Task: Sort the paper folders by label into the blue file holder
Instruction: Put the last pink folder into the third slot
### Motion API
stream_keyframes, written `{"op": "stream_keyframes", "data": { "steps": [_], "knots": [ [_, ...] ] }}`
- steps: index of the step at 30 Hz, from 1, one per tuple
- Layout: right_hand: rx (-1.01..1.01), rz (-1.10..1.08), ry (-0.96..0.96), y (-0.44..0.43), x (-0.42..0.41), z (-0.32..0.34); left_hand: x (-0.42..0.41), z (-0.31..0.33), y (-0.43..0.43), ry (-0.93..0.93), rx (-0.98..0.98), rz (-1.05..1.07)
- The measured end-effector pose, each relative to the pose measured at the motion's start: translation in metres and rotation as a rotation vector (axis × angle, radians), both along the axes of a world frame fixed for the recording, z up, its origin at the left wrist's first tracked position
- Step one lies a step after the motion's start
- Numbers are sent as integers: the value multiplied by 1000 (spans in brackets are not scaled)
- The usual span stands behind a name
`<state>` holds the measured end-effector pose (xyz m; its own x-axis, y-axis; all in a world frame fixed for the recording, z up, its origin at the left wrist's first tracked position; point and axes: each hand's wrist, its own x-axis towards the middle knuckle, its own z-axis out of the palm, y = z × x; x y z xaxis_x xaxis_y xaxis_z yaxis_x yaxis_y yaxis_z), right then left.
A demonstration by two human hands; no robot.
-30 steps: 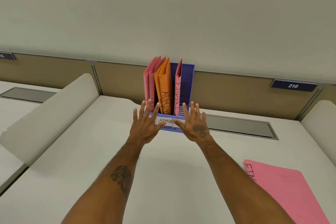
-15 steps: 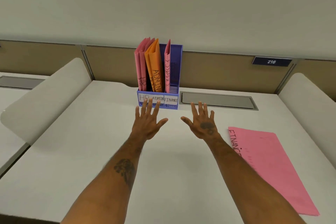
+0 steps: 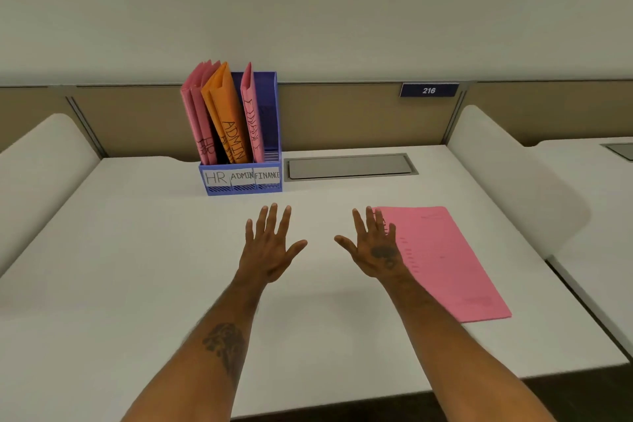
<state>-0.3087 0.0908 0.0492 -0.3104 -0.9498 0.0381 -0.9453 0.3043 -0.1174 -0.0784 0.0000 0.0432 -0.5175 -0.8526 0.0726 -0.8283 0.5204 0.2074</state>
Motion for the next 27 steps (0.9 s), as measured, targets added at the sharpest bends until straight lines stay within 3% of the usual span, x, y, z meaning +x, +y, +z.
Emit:
{"op": "stream_keyframes", "data": {
  "steps": [13,27],
  "knots": [
    [125,-28,-106,46,-161,-45,-168,-34,41,-14,89,-34],
    [284,-195,-215,85,-252,-80,-253,-68,85,-21,469,46]
  ]
}}
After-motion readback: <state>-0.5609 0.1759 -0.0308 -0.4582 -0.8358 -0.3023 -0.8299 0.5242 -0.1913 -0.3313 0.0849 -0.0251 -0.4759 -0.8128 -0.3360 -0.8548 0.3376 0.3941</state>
